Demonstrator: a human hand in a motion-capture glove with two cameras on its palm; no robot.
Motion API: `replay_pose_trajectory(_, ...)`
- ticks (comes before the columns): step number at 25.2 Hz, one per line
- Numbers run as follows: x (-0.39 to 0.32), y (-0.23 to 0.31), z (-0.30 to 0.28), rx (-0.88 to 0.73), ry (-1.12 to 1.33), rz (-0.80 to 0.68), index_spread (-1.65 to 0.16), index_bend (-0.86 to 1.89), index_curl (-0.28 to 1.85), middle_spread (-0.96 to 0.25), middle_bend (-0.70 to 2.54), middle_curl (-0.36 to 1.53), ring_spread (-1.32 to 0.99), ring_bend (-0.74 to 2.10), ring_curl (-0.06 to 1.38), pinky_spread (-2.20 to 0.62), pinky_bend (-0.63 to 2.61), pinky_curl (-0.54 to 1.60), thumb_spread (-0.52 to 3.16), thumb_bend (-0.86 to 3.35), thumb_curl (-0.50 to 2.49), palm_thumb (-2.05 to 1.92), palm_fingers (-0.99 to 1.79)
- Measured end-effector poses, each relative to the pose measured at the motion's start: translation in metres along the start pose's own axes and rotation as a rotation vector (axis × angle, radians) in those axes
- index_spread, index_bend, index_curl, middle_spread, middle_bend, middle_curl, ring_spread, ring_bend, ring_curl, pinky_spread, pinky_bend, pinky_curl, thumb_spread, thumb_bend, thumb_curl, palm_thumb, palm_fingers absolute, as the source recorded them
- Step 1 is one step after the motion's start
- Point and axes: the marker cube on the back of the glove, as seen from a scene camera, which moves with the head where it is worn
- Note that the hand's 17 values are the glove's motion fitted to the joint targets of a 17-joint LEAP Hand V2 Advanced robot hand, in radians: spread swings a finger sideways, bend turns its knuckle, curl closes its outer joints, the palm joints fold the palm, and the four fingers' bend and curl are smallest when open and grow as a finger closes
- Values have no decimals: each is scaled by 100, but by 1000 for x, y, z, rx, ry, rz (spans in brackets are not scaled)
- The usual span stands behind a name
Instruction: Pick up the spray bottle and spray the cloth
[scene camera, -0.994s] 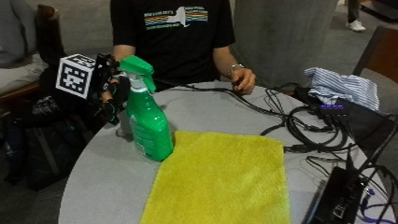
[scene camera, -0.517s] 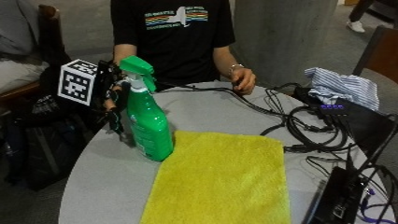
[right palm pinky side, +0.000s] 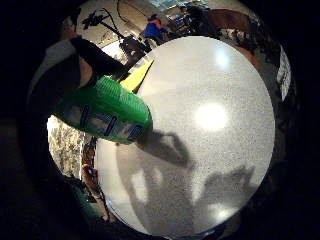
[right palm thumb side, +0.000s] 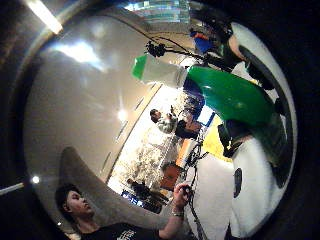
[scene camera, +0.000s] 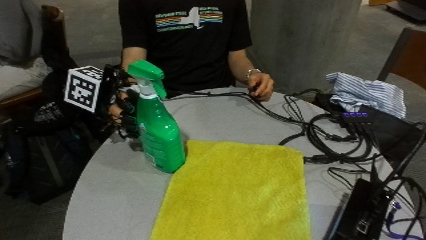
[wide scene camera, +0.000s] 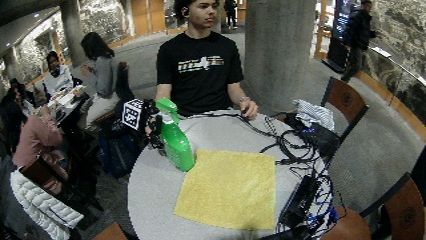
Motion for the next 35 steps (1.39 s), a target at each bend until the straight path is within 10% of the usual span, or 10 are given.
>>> replay_pose_trajectory(18,-3,3,-10,146,-24,-28,-18,24,36,-9,32,48,-13,59,46,-27,56,39,48,1,56,117,126)
replay_pose_trajectory(35,-2,8,-11,-90,-6,-30,-32,17,35,3,19,43,3,20,34,19,48,37,84,-8,45,81,45)
